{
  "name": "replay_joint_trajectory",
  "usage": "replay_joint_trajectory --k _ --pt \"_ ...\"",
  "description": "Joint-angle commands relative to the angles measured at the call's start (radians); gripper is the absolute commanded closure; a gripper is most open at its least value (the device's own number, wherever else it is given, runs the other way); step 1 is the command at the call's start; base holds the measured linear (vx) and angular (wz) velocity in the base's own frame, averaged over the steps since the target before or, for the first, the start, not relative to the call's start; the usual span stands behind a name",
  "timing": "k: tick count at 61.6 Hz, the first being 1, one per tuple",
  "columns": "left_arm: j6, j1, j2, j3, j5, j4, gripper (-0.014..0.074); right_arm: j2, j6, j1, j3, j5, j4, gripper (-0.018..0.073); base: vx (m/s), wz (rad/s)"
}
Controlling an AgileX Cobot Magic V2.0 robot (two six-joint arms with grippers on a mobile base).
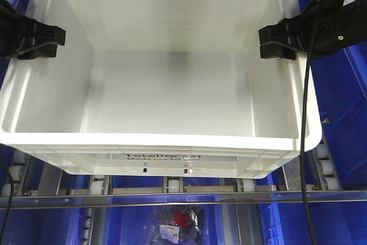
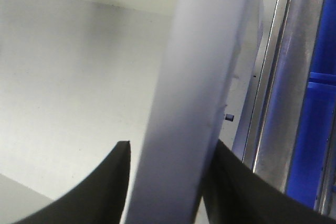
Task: Move bin from left to right shelf
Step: 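Hold the tote with both grippers while the base drives to another shelf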
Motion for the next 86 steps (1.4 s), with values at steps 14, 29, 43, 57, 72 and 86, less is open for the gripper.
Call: replay_joint_trajectory --k 14,29,43,57,72,86 --pt "0.021 -0.007 -0.044 -0.041 -0.09 -0.035 0.0601 -0.046 -0.034 -0.002 -0.038 -0.096 0.025 0.0564 -0.01 0.0" --pt "0.021 -0.007 -0.044 -0.041 -0.09 -0.035 0.0601 -0.046 -0.034 -0.002 -0.038 -0.096 0.025 0.0564 -0.06 0.0" --pt "0.021 -0.007 -0.044 -0.041 -0.09 -0.035 0.0601 -0.046 -0.034 -0.002 -0.038 -0.096 0.025 0.0564 -0.13 0.01" --pt "0.021 -0.007 -0.044 -0.041 -0.09 -0.035 0.0601 -0.046 -0.034 -0.002 -0.038 -0.096 0.025 0.0564 -0.19 0.05" --pt "0.021 -0.007 -0.044 -0.041 -0.09 -0.035 0.0601 -0.046 -0.034 -0.002 -0.038 -0.096 0.025 0.0564 -0.21 0.06" --pt "0.021 -0.007 -0.044 -0.041 -0.09 -0.035 0.0601 -0.046 -0.034 -0.002 -0.038 -0.096 0.025 0.0564 -0.19 0.03"
